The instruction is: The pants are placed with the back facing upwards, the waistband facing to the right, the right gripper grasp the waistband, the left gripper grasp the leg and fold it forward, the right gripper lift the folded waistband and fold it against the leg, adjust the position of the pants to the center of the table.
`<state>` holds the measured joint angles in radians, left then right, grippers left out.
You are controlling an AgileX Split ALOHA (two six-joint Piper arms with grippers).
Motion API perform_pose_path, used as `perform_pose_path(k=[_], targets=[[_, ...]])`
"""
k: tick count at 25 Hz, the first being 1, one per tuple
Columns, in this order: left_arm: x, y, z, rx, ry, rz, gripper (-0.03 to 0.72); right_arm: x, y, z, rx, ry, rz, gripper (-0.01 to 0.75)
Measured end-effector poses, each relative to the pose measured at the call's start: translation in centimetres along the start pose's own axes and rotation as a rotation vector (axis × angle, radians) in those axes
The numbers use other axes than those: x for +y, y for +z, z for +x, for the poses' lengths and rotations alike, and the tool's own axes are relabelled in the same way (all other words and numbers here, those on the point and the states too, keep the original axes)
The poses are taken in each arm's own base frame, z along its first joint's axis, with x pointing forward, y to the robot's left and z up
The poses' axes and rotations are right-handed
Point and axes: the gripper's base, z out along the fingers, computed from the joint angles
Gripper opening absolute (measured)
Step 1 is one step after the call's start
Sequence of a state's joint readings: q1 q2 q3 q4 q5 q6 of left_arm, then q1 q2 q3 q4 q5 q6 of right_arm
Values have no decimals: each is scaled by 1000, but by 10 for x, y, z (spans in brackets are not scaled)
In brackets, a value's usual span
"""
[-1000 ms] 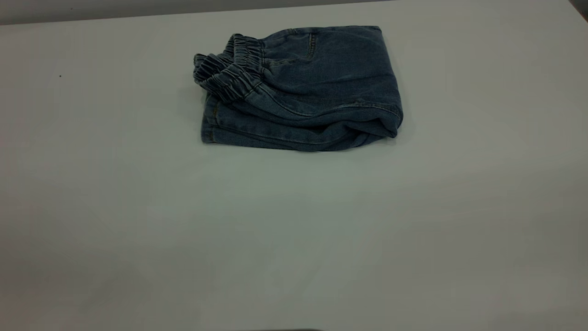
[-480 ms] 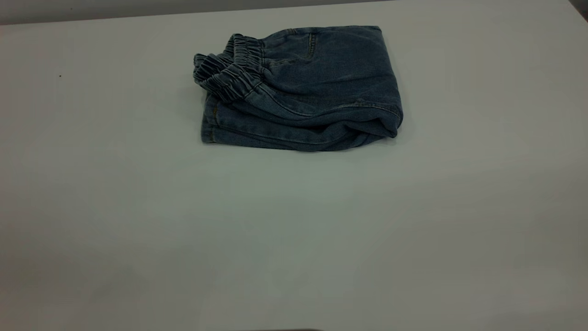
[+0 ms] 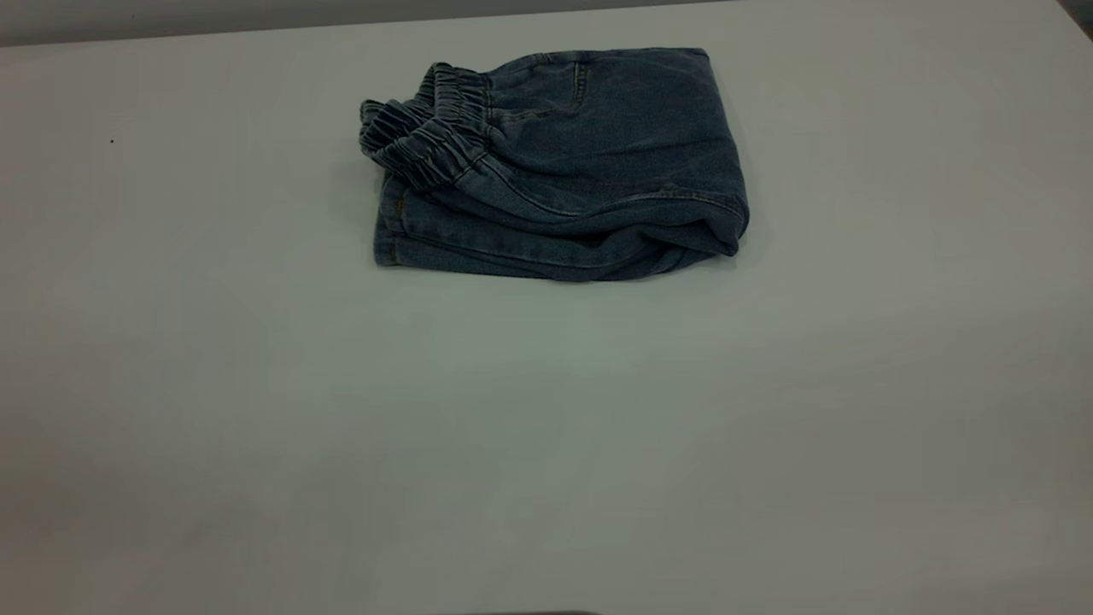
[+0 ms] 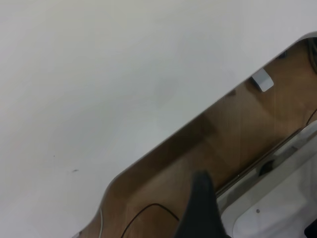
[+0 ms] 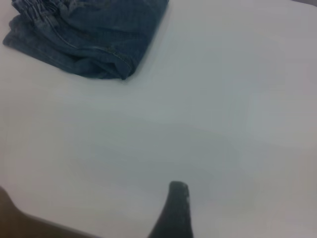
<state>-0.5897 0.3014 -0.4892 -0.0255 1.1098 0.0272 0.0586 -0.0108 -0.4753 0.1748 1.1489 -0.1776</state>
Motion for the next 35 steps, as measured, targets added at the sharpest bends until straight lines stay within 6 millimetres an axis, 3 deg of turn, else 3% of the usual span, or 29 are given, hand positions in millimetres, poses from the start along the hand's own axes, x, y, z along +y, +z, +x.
perform_pose_path(k=[6,12,17,35], targets=[[2,0,0,0,-48,-44,516,0,0,0,0,0,0,590],[11,-11,8,-83,-304,-305,516,0,0,0,0,0,0,590],[0,-27,23,-228,-368,-435,516,0,0,0,0,0,0,590],[-6,-32,30,-296,-360,-462,516,0,1,0,0,22,36,590]])
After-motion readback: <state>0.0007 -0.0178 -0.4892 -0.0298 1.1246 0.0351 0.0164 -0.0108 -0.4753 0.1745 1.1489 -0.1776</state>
